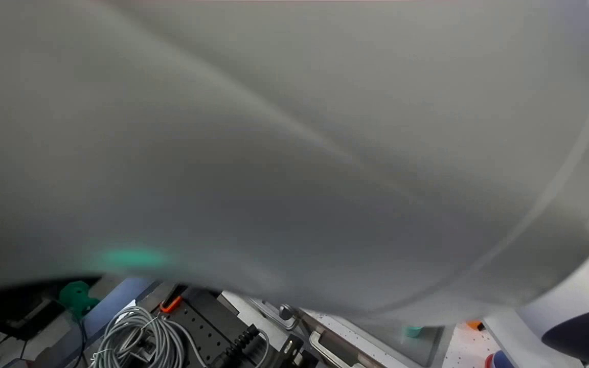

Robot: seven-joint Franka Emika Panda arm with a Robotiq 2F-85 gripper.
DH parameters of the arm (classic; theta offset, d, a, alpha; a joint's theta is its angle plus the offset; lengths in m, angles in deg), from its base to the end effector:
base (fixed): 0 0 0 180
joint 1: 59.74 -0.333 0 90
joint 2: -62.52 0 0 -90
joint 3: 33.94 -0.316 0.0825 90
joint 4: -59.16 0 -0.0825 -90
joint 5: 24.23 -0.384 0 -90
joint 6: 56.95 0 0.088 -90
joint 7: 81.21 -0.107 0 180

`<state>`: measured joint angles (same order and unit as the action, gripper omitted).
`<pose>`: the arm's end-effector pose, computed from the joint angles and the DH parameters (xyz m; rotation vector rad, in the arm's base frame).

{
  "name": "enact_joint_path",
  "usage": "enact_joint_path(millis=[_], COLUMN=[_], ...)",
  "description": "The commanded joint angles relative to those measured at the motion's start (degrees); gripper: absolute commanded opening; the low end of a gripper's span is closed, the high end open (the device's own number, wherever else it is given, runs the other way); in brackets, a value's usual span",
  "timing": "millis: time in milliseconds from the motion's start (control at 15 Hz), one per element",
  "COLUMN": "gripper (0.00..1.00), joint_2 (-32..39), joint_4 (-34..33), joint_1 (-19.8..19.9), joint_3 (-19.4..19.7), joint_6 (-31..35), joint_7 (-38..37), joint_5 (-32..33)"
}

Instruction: Remove the blue cup from the sink and stack it on the orange cup.

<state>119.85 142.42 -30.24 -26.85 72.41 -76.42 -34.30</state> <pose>0.5597 -0.3953 0.0713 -2.8992 0.9489 0.2570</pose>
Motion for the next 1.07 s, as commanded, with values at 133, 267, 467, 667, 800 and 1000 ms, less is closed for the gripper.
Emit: enact_joint_path(millis=[133,267,467,667,800,1000], gripper=[1.00,1.00,1.00,1.00,1.00,1.00], joint_2=[-14.7,-18.3,-23.0,-27.8,-31.4,-36.6], joint_4=[18.5,23.8,32.3,41.5,47.6,53.3], joint_1=[-1.3,-3.1,-7.1,-11.7,-14.2,-16.6], joint_3=[-0.3,-0.2,-0.7,-1.7,-3.3,-5.6], joint_6=[3.2,6.8,13.6,21.9,26.7,21.5], joint_7=[11.9,15.1,17.1,16.8,17.2,14.6], joint_5=[2.2,3.9,7.3,11.2,13.1,11.5])
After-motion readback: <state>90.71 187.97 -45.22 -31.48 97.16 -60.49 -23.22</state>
